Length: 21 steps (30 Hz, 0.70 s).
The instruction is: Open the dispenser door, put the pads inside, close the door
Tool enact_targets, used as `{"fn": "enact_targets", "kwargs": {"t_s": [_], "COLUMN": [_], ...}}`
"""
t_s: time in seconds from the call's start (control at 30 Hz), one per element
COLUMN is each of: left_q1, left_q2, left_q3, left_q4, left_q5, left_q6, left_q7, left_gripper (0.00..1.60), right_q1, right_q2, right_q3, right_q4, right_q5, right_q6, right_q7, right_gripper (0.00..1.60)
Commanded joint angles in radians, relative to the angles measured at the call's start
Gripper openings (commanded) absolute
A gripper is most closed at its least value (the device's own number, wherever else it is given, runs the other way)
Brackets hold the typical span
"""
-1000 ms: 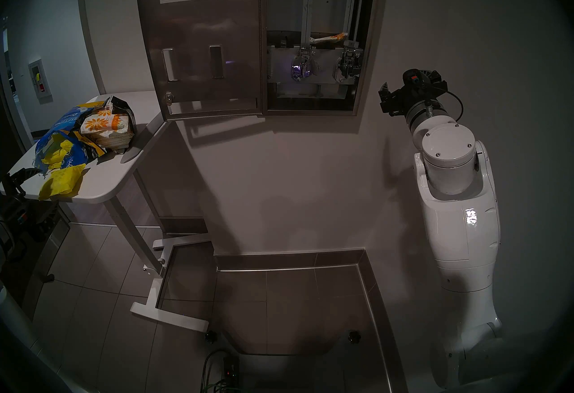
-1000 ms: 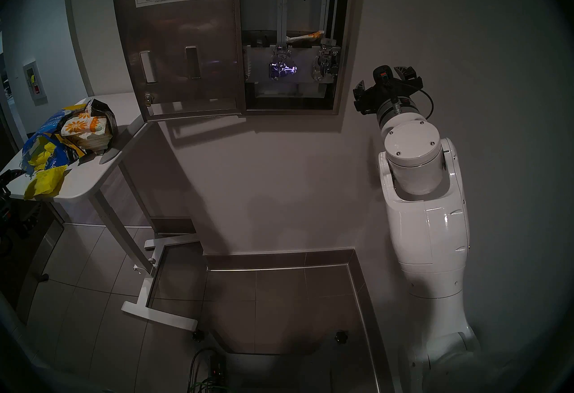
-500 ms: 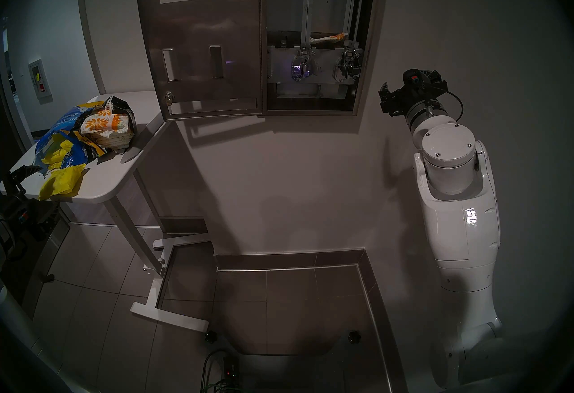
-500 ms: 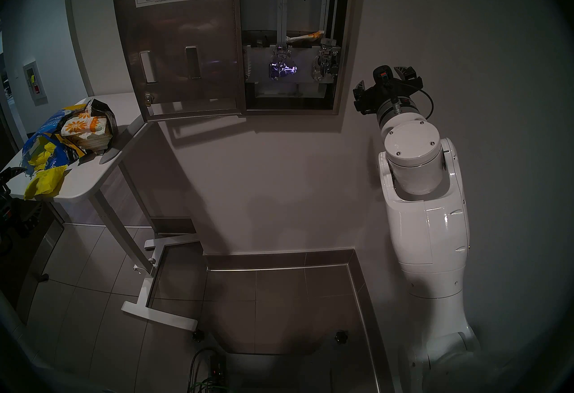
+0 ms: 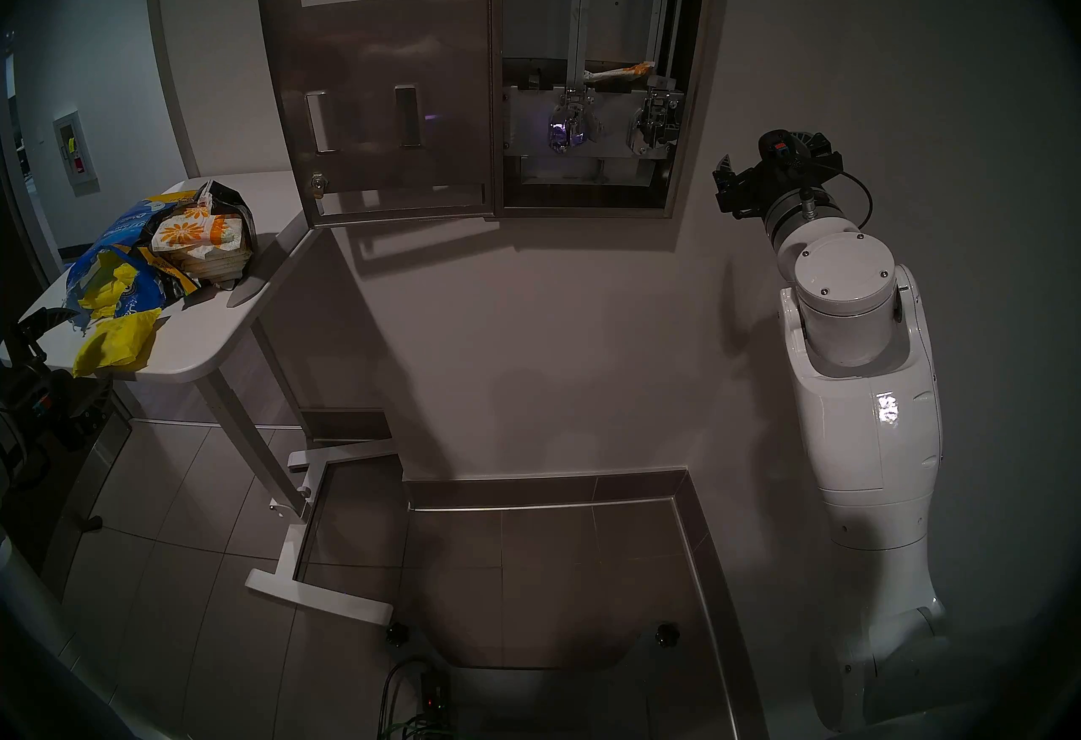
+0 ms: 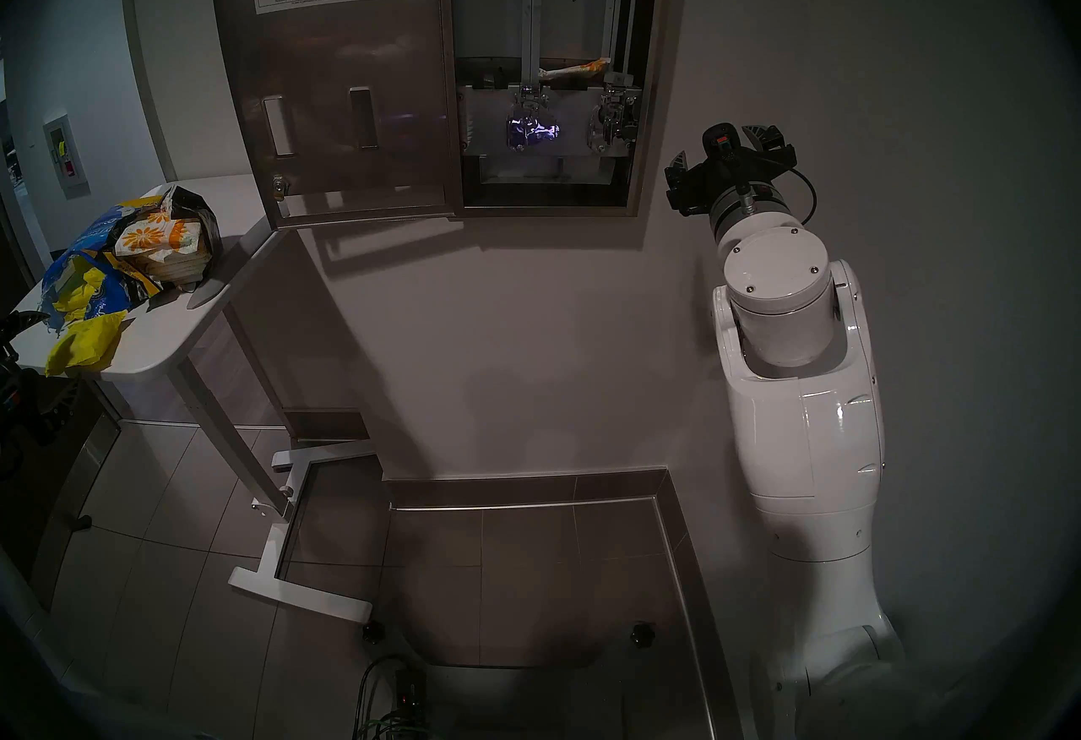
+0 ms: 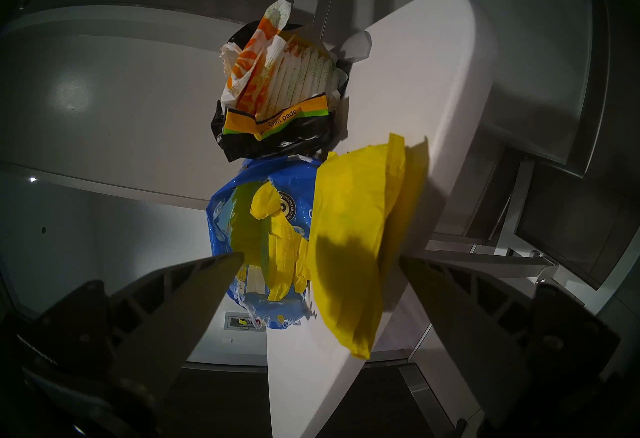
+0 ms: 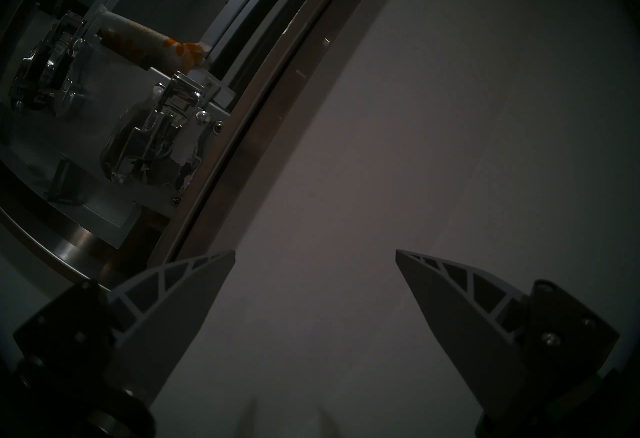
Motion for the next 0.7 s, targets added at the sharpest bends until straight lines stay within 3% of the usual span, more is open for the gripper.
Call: {"fn": "enact_targets", "kwargs": {"t_s": [0.0,0.27,0.67], "left_q1": [-0.054,-0.090,-0.092], "left_q2": [0.046,0.074,0.067], "left_q3": [0.017,0.041,0.054], "left_q4": [-0.008,0.001,-0.009], "left_q5": [-0.005,0.014,0.026], "left_q6": [0.003,0.018,0.023], "left_q7": [0.037,0.054,0.062], "left_gripper": [1.60,1.60,1.60], "right_q1": [0.026,0.026,0.026], "right_q2": [0.000,0.000,0.000], "right_q3": [0.002,0.002,0.002], "right_q4": [-0.028,-0.028,-0.028], "right_q5": [-0.002,-0.002,-0.002], "right_q6": [-0.012,-0.012,-0.013], "right_q7": [-0.007,-0.007,-0.007], "right_gripper": [1.60,1.60,1.60]}}
